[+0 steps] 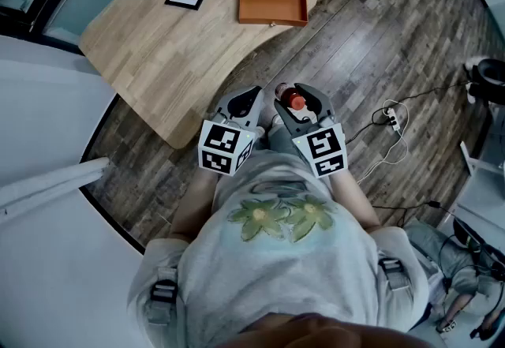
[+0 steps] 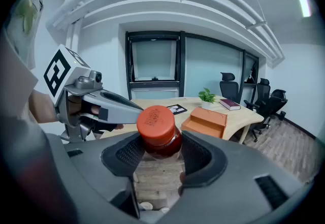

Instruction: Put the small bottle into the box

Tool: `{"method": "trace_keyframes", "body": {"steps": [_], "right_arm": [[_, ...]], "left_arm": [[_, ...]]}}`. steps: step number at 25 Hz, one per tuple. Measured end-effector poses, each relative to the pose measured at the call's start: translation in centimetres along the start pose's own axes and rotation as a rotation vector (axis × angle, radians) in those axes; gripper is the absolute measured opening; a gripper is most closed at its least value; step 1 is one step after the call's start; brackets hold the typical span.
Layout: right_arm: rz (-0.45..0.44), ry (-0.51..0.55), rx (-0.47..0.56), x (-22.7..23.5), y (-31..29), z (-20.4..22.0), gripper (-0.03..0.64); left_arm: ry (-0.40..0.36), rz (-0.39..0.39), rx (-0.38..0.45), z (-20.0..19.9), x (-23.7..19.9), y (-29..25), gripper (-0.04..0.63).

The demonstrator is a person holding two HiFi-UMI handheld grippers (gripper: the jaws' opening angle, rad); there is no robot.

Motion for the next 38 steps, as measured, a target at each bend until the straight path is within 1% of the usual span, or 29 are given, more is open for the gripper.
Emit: {"method": "trace_keyframes", "body": {"steps": [6, 11, 16, 22, 29, 38], "right_arm": [[0.026, -0.008, 0.033, 0.1, 0.1, -0.4, 0.224], [0.046, -0.026, 0.047, 0.5, 0.0, -0.4, 0.224], [0.036, -0.056, 0.064, 1.7, -0.9, -0.6, 0.224], [0.002, -0.059, 0.048, 4.9, -3.2, -1.1, 0.224], [-0.028, -0.041, 0.042, 10.5, -7.2, -3.6, 0.224], [-0.082, -0.034, 0.046, 16.1, -11.2, -6.0, 0.224]], "left_arm": [[-0.008, -0.002, 0.010, -0.1, 0.1, 0.2, 0.008], [-0.022, 0.005, -0.003, -0.1, 0.0, -0.3, 0.008], [-0.016, -0.002, -0.018, -0.5, -0.8, -1.7, 0.008], [-0.001, -0.027, -0.045, -1.6, -2.4, -4.5, 0.008], [0.023, -0.059, -0.068, -4.3, -5.7, -9.1, 0.008], [0.045, -0.087, -0.089, -6.9, -8.2, -14.5, 0.008]]}}
Point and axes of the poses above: the fingertips, and each gripper's own axes: y backward along the fingers, x to its right, z out of its underside, the point moved 10 cm from there along y, backward along the fingers
